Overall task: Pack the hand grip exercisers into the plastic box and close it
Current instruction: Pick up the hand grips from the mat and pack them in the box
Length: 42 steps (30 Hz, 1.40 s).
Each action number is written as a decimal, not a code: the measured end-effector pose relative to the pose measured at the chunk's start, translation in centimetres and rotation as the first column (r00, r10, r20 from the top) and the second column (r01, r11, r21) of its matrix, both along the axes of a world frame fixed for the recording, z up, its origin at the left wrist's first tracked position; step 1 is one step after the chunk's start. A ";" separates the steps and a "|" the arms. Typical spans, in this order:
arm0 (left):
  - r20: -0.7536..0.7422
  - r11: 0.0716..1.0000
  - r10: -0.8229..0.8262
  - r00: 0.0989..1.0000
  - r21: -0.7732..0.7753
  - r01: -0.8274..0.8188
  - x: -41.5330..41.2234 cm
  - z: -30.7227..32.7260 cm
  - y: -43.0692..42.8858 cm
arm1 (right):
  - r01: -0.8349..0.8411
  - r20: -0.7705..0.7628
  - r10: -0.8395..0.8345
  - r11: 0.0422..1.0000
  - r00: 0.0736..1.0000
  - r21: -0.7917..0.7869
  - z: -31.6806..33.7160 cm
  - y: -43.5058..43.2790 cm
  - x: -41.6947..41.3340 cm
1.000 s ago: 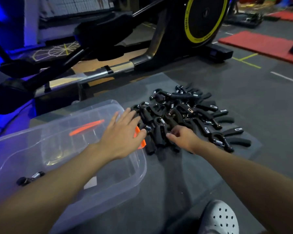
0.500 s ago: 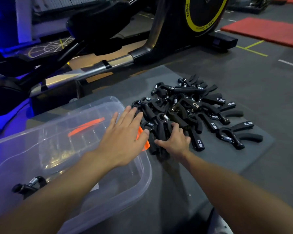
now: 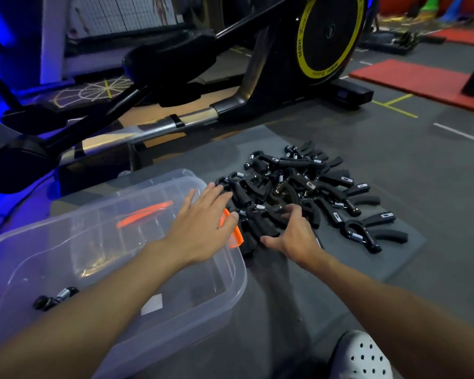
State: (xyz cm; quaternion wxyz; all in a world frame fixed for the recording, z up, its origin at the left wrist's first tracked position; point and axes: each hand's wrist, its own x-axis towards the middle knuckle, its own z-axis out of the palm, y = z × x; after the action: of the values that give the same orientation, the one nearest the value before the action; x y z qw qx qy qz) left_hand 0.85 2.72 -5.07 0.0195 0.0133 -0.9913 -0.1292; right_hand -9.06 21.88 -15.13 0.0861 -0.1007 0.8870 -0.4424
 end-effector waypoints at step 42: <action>-0.482 0.707 0.370 0.794 0.700 0.095 15.2 9.9 -10.6 | -0.857 -0.009 0.875 0.473 0.485 -0.202 20.0 -14.4 13.8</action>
State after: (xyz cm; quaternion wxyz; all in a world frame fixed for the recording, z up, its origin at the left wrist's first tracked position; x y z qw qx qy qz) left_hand 16.03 -7.86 4.87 0.3306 0.0570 -0.8070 -0.4860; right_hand 4.76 7.50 4.87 0.3306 -0.5211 0.6653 -0.4202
